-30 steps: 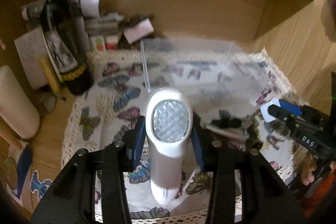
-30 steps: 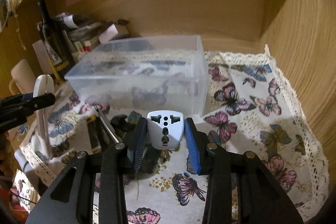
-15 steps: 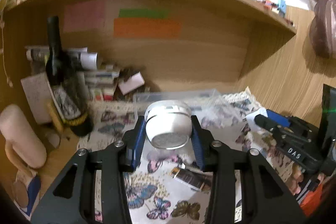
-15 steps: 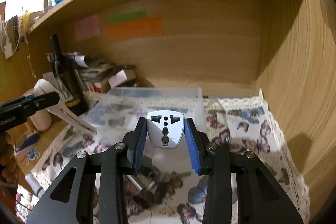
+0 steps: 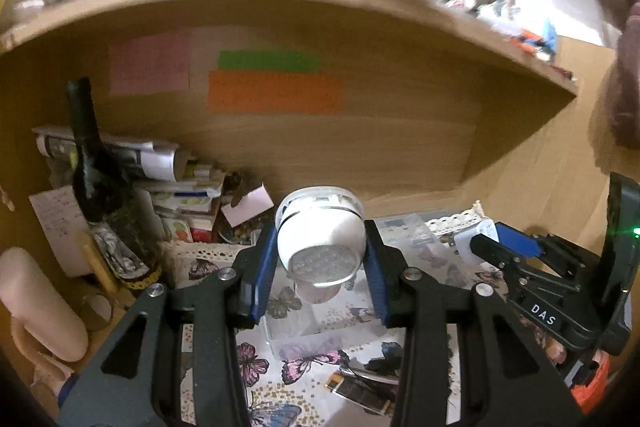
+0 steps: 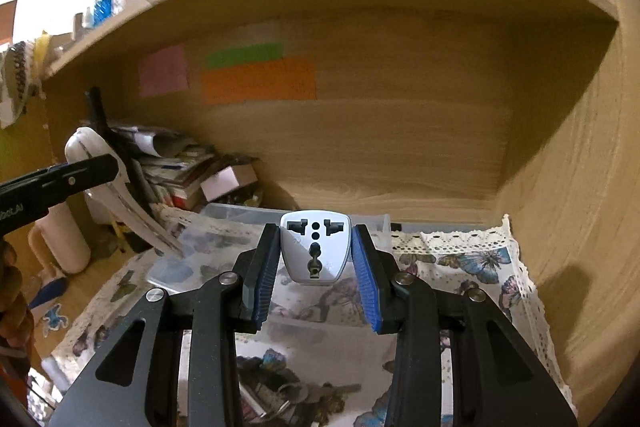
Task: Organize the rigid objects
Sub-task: 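Carry white device into clear box with left tool while right tool drops adapter in, then withdraw both open tools from the clear box toward the remaining items, then grasp black gold-capped box with left tool while right tool grasps round metal piece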
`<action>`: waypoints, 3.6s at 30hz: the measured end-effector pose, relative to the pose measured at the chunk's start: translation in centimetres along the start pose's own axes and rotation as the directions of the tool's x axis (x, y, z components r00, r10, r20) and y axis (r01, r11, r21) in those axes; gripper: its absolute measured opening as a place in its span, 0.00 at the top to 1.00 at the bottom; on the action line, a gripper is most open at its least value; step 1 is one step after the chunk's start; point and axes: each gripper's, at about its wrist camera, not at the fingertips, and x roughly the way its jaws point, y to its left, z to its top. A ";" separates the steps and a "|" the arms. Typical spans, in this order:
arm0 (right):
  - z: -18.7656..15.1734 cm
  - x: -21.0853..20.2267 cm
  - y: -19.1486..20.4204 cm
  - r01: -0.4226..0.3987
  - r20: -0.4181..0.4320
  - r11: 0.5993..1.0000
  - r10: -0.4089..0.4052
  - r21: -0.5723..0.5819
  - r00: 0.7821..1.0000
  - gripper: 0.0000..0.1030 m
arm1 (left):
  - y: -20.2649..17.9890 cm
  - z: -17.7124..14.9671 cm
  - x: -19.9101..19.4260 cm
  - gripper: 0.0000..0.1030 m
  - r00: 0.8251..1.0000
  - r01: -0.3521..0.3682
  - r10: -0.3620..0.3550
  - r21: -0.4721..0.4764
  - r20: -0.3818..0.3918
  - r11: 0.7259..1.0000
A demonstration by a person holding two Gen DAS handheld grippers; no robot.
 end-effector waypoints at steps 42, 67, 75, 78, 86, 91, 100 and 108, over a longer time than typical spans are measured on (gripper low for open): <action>-2.1 8.5 0.3 -0.037 -0.243 0.999 0.030 -0.024 0.970 0.57 | 1.7 -4.1 10.3 0.51 0.955 -0.004 -0.002 -0.020 -0.296 1.000; -4.8 -2.8 0.0 -0.012 -0.093 1.000 0.010 -0.013 0.996 0.23 | -0.2 -8.4 2.3 0.01 0.961 -0.068 0.067 0.004 -0.269 0.998; -8.7 -2.1 0.6 -0.034 -0.192 0.999 0.032 -0.005 0.981 0.24 | 0.9 -12.9 4.3 0.01 0.905 -0.081 0.065 -0.020 -0.419 0.996; -9.6 -1.5 1.0 -0.052 -0.226 0.999 0.050 -0.004 0.973 0.29 | 0.8 -13.3 4.9 0.01 0.895 -0.076 0.050 -0.041 -0.442 0.996; -11.2 0.0 2.0 -0.093 -0.304 0.996 0.089 0.000 0.949 0.46 | -1.3 -13.1 6.8 0.01 0.888 -0.028 -0.005 -0.064 -0.460 0.998; -12.0 0.5 2.0 -0.106 -0.345 0.994 0.108 0.024 0.932 0.55 | -2.8 -13.6 8.0 0.13 0.882 -0.003 0.004 0.003 -0.471 1.000; -12.8 0.8 2.5 -0.120 -0.381 0.993 0.117 0.016 0.917 0.70 | -0.2 -15.3 6.6 0.22 0.872 -0.038 0.046 0.028 -0.488 0.999; -12.6 1.4 3.2 -0.134 -0.381 0.991 0.128 0.012 0.916 0.73 | 1.0 -15.6 5.6 0.31 0.877 -0.038 0.046 0.026 -0.479 0.999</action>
